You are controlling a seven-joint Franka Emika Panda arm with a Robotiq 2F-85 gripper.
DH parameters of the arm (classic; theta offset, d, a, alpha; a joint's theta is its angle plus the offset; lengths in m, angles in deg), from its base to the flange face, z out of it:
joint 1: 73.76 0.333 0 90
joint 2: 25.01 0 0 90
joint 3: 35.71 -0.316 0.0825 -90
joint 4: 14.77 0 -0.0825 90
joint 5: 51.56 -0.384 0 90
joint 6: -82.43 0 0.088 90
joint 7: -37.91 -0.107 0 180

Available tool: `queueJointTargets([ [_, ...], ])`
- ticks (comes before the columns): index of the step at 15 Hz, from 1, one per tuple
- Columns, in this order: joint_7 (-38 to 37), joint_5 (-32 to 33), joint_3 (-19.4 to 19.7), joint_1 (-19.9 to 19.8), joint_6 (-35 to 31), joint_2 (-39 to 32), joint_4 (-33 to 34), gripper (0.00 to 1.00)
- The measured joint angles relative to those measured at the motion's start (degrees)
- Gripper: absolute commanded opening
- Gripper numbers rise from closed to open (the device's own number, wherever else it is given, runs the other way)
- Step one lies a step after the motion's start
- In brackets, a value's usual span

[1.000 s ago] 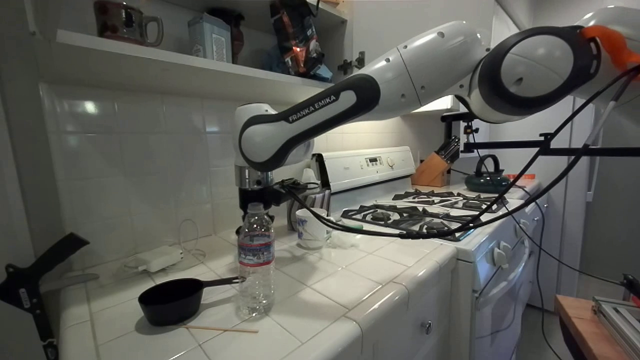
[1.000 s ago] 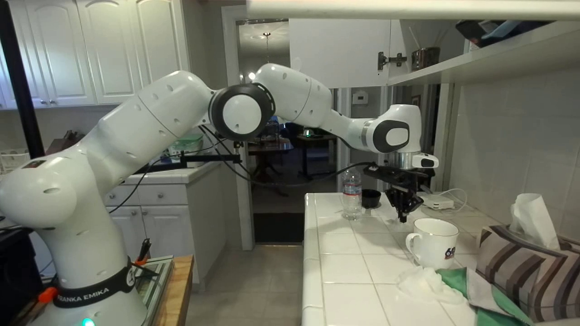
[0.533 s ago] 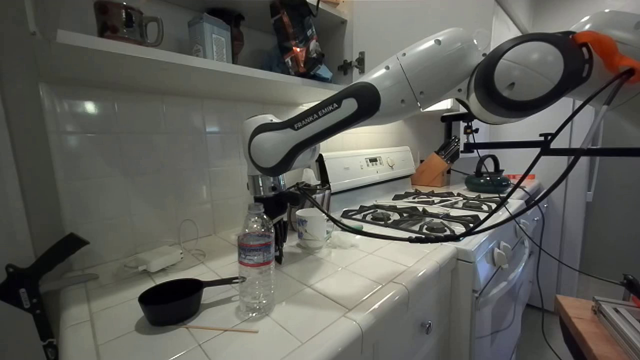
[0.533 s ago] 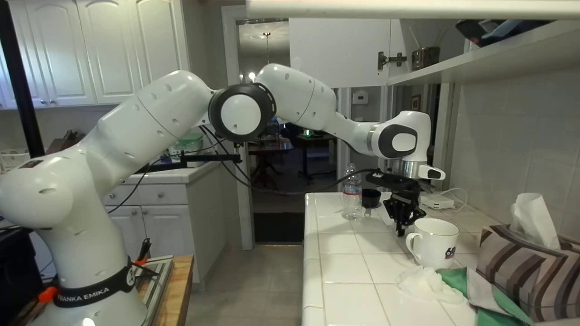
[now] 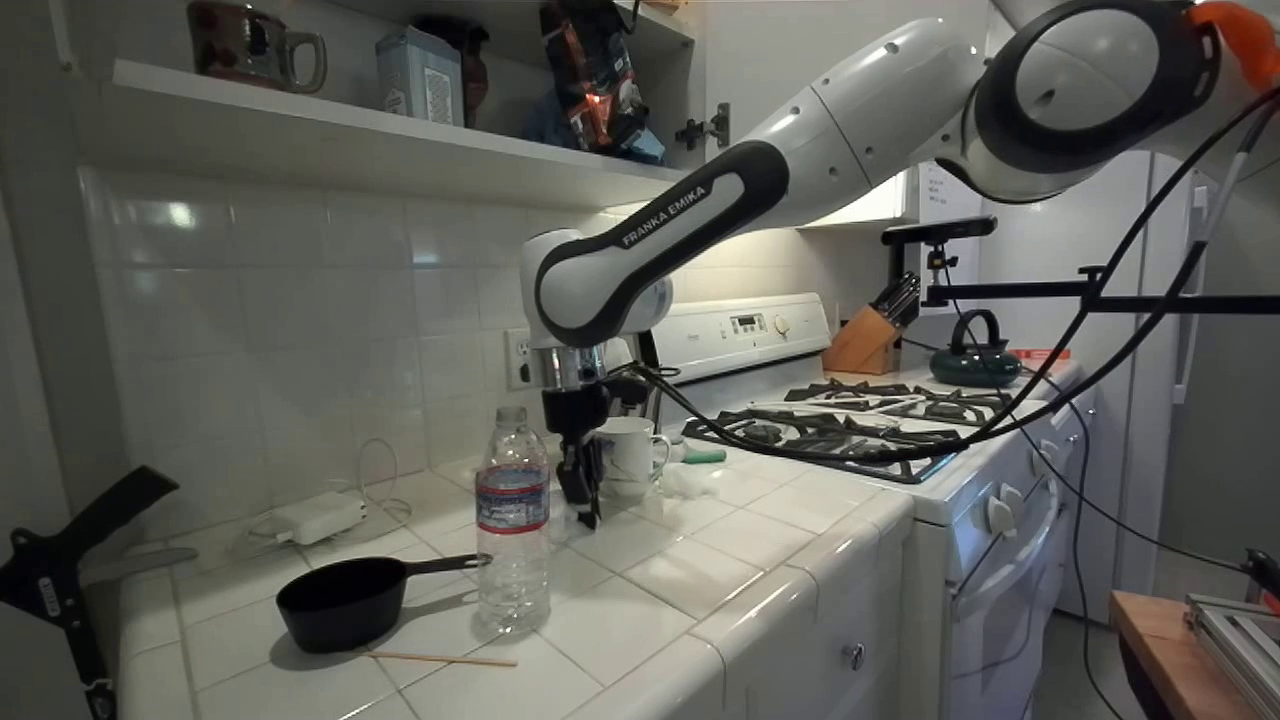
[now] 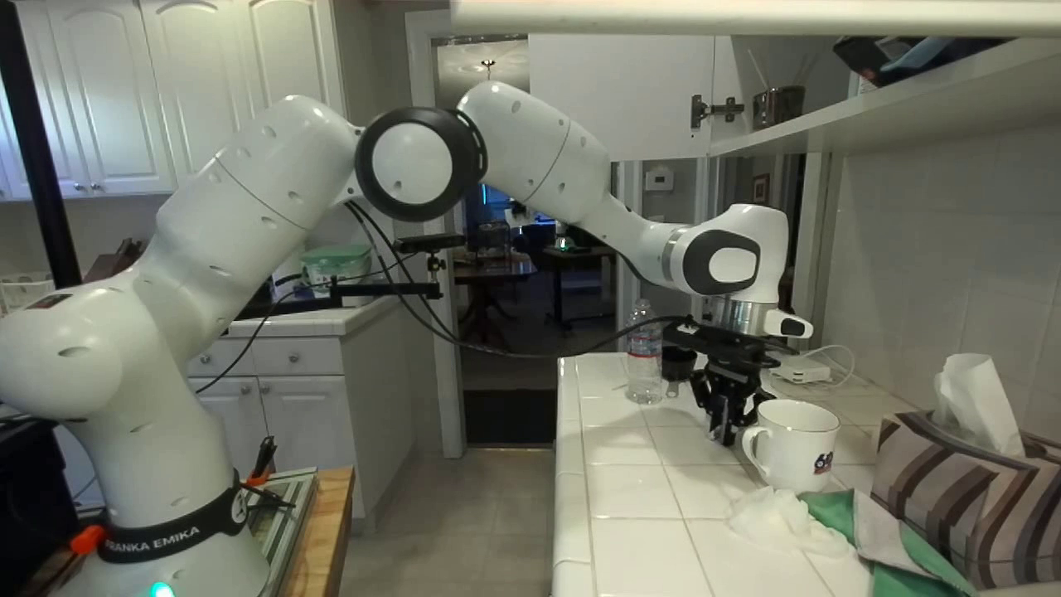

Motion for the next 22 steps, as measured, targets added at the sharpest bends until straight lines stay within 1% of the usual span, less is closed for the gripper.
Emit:
queueJointTargets([
  [2,0.4,-0.1,-0.2,-0.8,-3.3,3.0,-5.1,0.67],
  [5,2.1,-1.7,-1.4,-2.3,-9.2,7.7,-12.4,0.9],
  [7,3.5,-3.3,-2.5,-3.1,-11.9,10.5,-16.2,0.95],
  [9,5.0,-4.9,-3.6,-3.7,-13.8,12.7,-19.0,0.94],
  [10,5.7,-5.7,-4.1,-3.8,-14.5,13.4,-20.0,0.84],
  [11,6.4,-6.5,-4.5,-3.9,-15.3,13.8,-20.7,0.77],
  [13,7.4,-7.9,-5.2,-4.0,-16.2,13.9,-21.4,0.52],
  [14,7.5,-8.3,-5.4,-4.0,-16.2,13.7,-21.4,0.45],
  [15,7.5,-8.4,-5.5,-4.0,-16.2,13.5,-21.4,0.37],
  [17,7.5,-8.5,-5.8,-4.0,-16.2,13.0,-21.4,0.25],
  [20,7.5,-8.5,-5.8,-4.0,-17.5,12.3,-21.4,0.03],
  [22,7.5,-8.5,-5.7,-4.0,-19.5,11.7,-21.4,0.0],
])
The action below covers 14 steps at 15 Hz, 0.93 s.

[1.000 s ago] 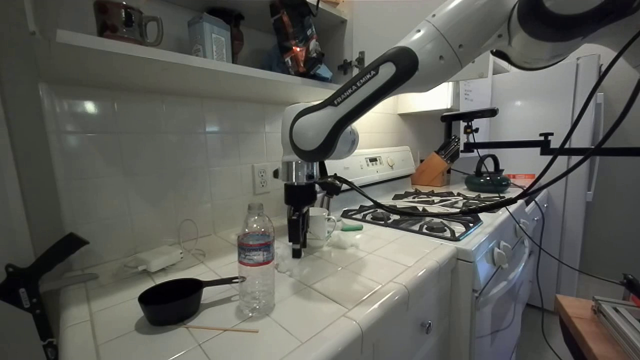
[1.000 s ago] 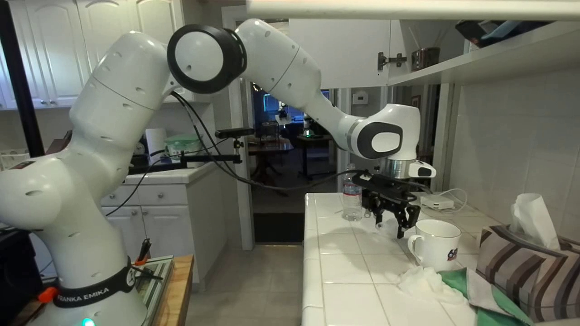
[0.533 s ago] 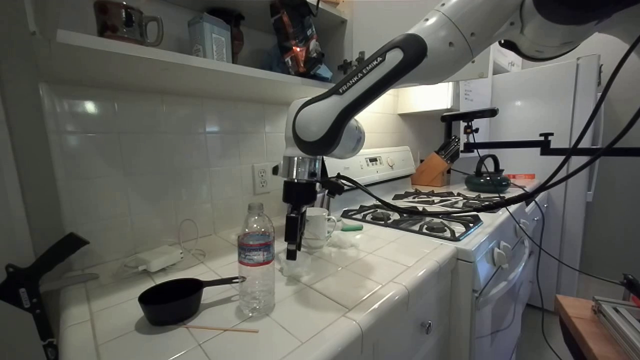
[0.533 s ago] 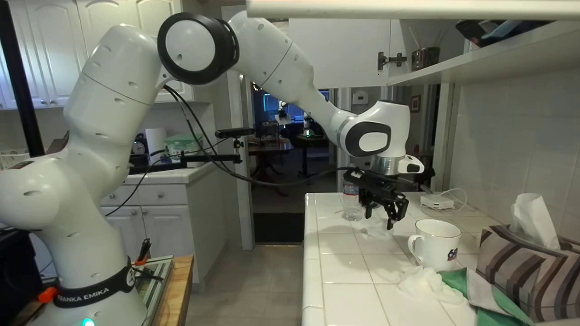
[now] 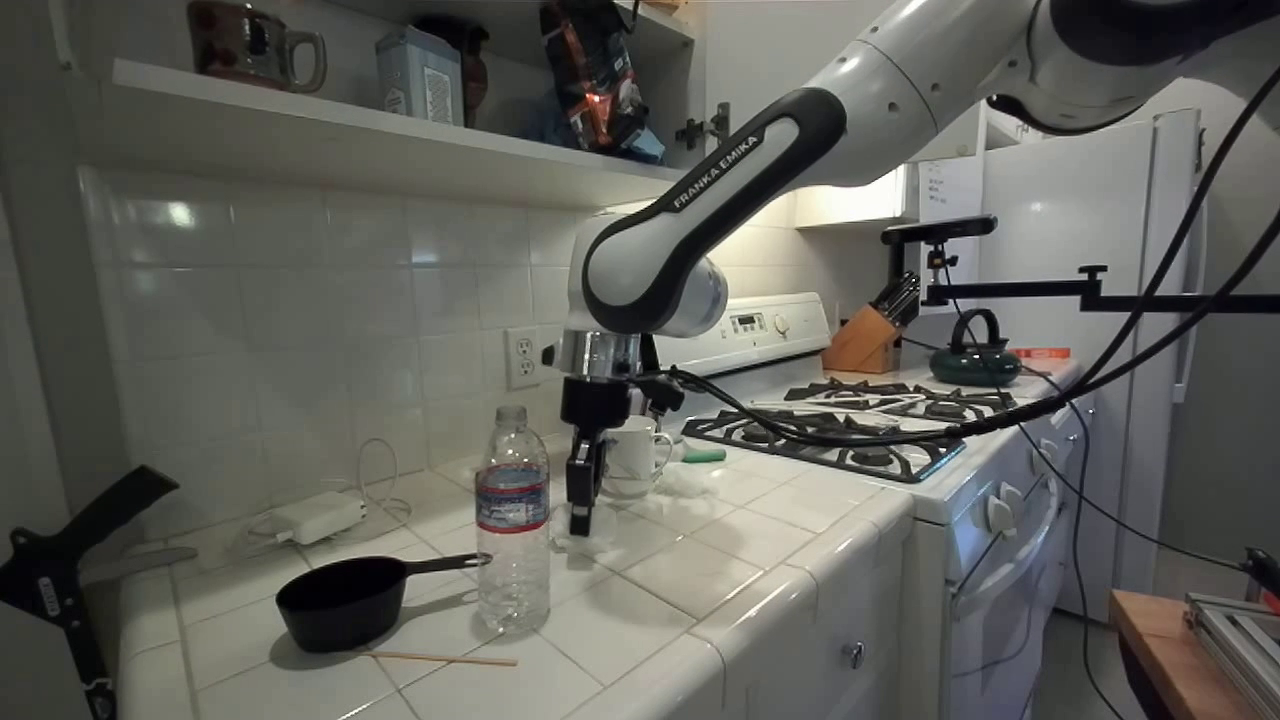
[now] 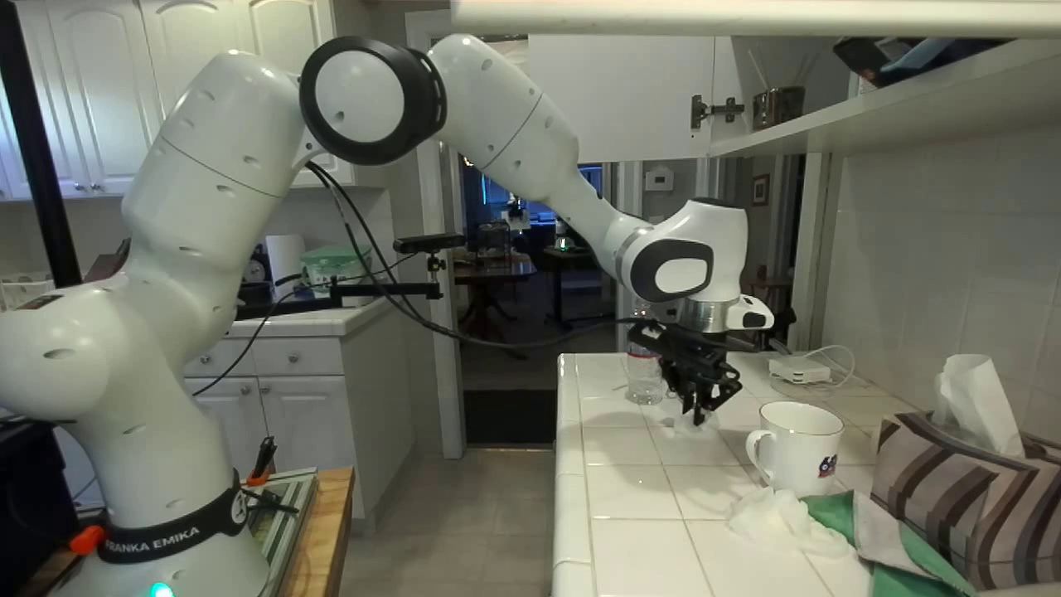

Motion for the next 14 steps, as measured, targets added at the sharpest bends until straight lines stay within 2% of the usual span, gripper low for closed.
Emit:
queueJointTargets([
  [7,0.0,0.1,-0.1,1.2,-7.5,-2.2,1.4,0.0],
  [14,-2.0,0.2,-0.6,5.5,-6.4,-8.7,13.5,0.0],
])
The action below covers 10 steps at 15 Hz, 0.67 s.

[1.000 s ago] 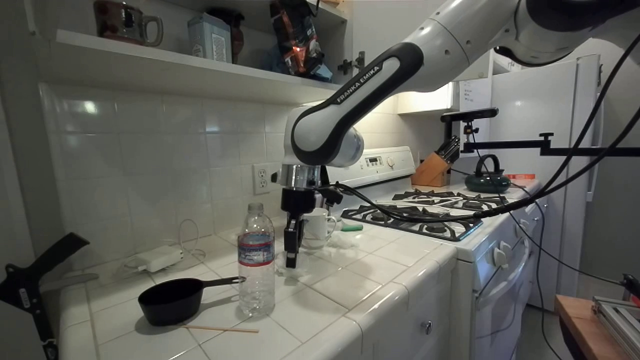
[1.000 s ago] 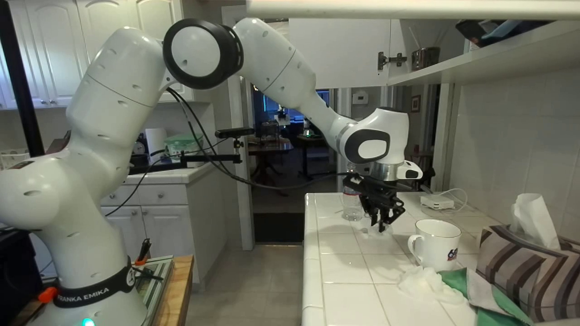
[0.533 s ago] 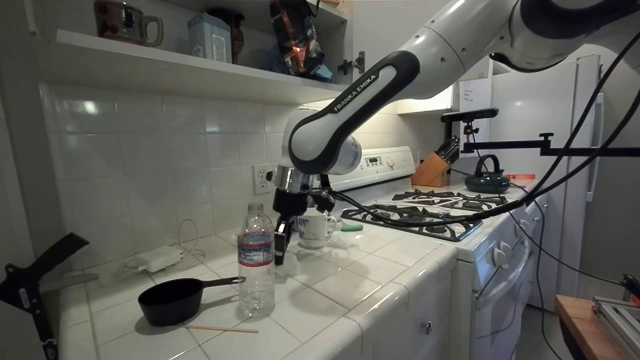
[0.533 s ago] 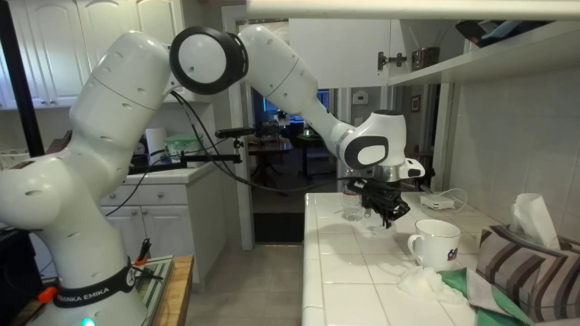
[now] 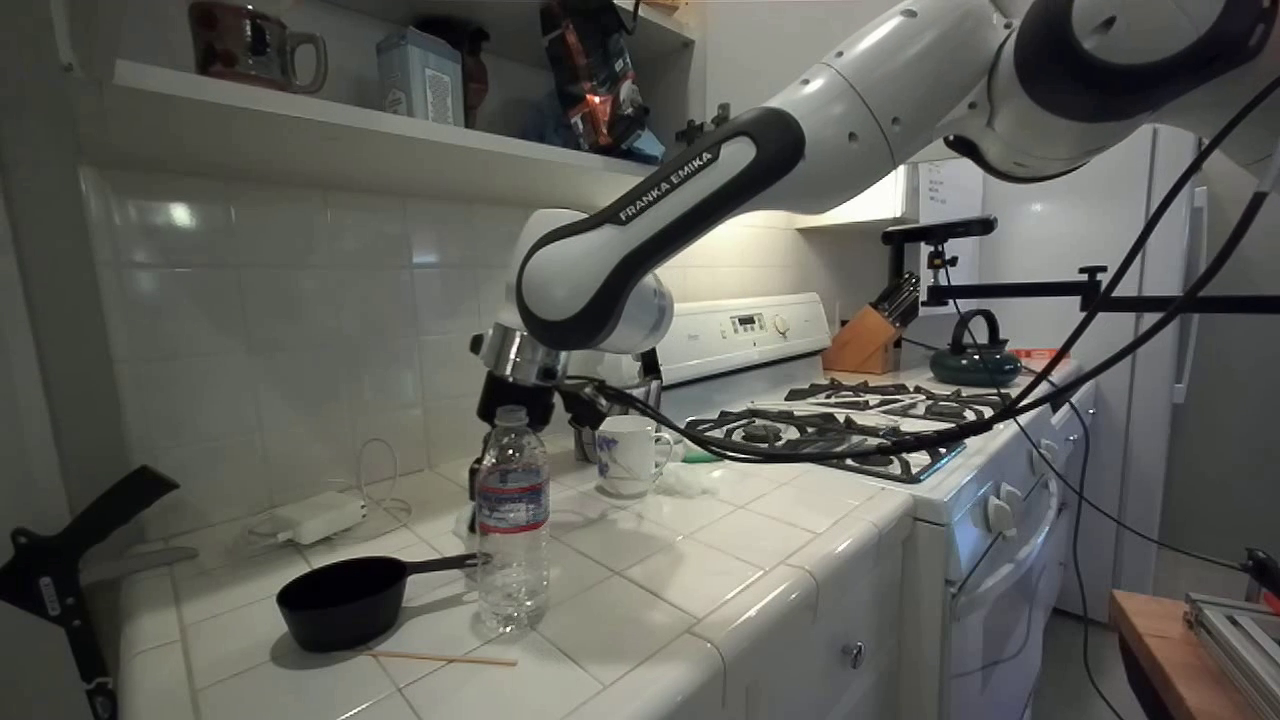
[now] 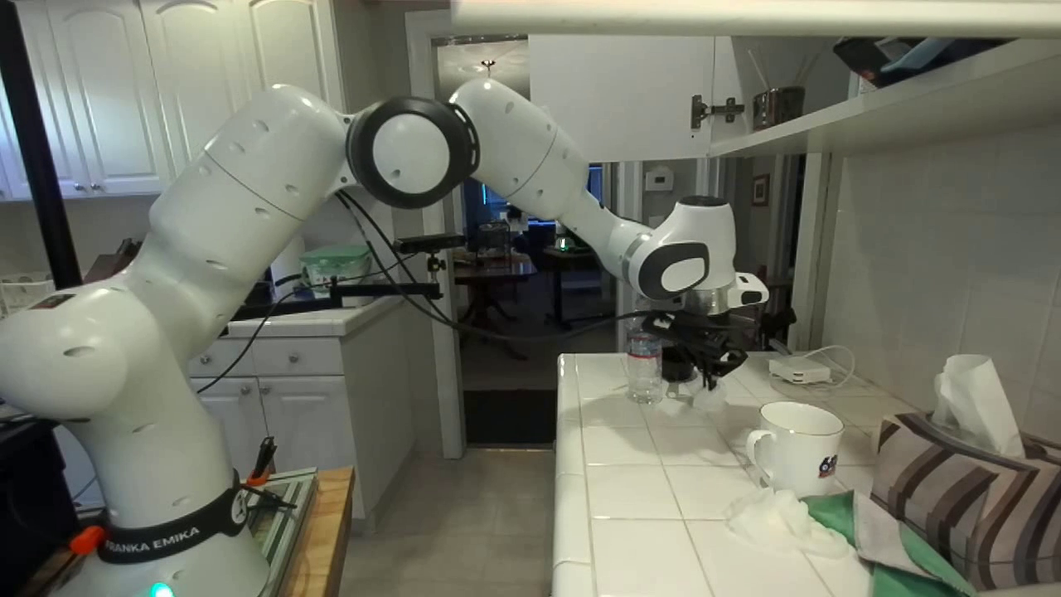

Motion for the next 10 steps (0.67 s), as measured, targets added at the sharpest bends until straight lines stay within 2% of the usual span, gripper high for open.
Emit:
queueJointTargets([
  [5,-4.6,0.4,1.6,1.7,6.9,-5.2,10.5,0.0],
  [10,-9.5,2.7,5.2,3.3,12.1,-7.9,13.6,0.0],
])
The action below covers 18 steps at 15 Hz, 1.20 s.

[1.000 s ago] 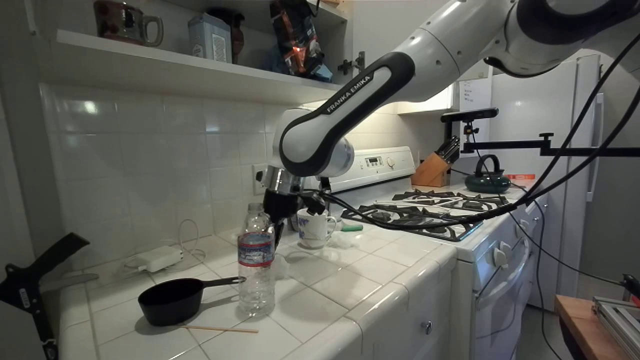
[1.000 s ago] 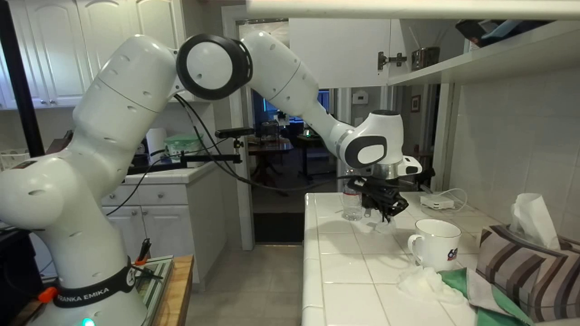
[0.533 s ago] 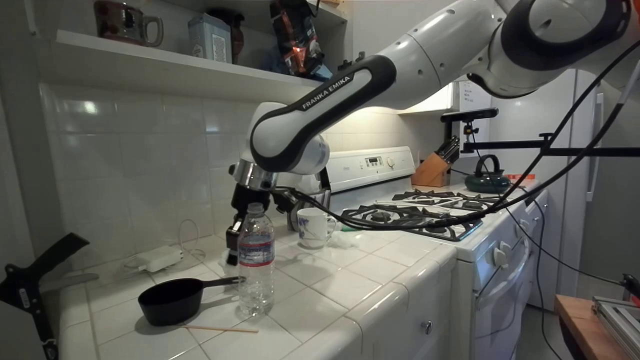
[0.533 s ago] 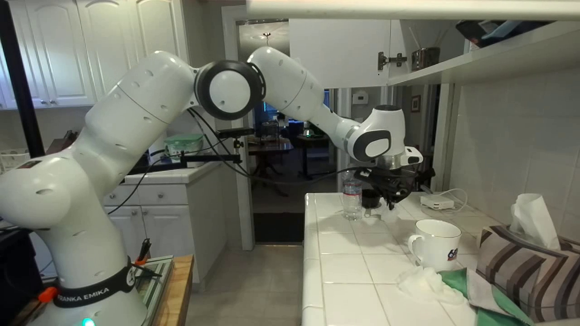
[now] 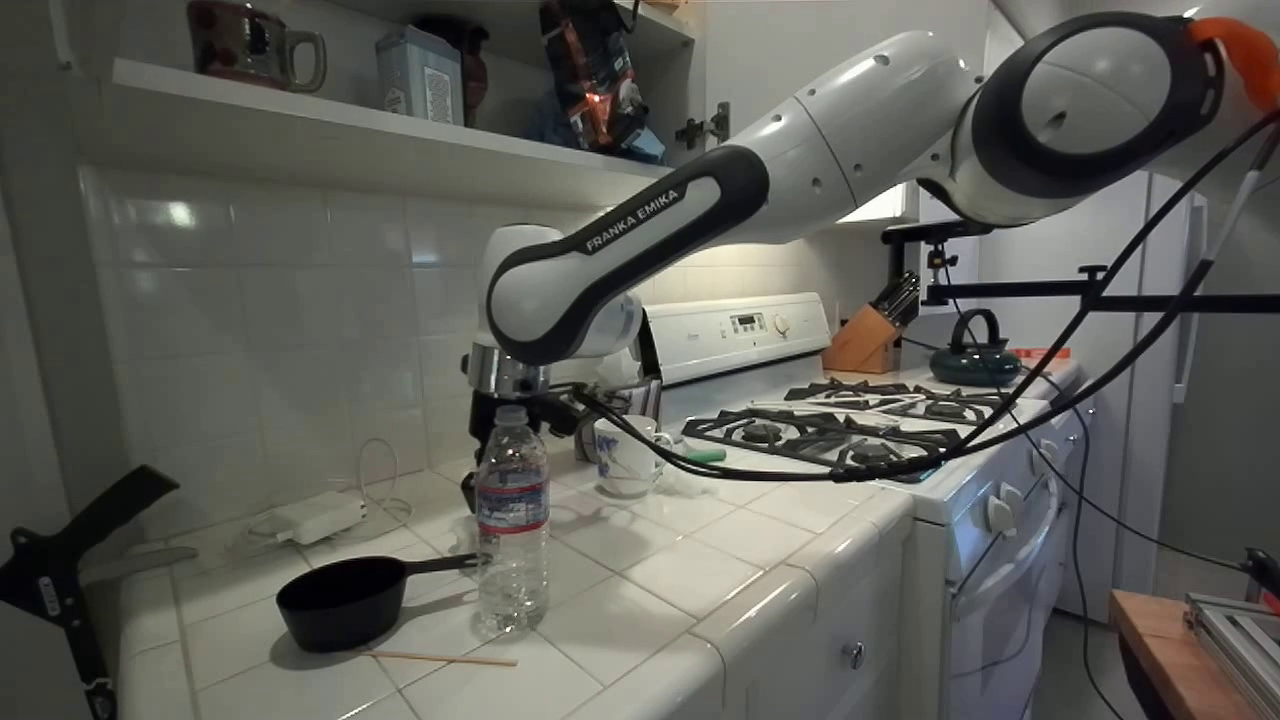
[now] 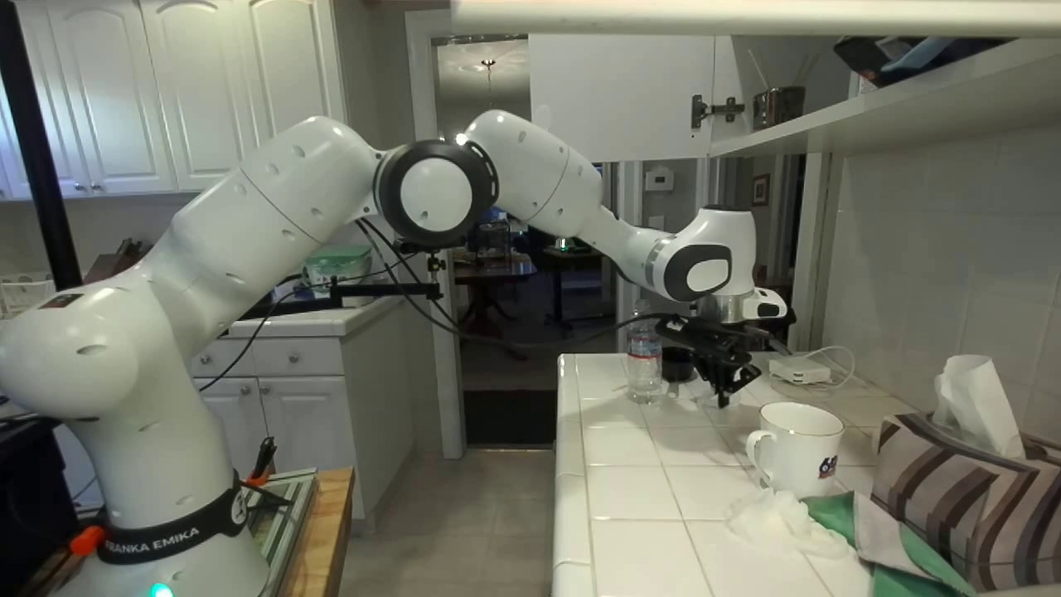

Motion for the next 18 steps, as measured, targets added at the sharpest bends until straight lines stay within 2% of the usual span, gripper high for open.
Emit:
queueJointTargets([
  [3,-0.2,0.4,0.8,-0.1,0.1,-0.1,-0.4,0.0],
  [5,-0.1,0.8,1.2,-0.4,-1.0,1.5,-3.1,0.0],
  [18,6.4,3.7,2.8,-7.1,-9.1,20.7,-35.5,0.0],
])
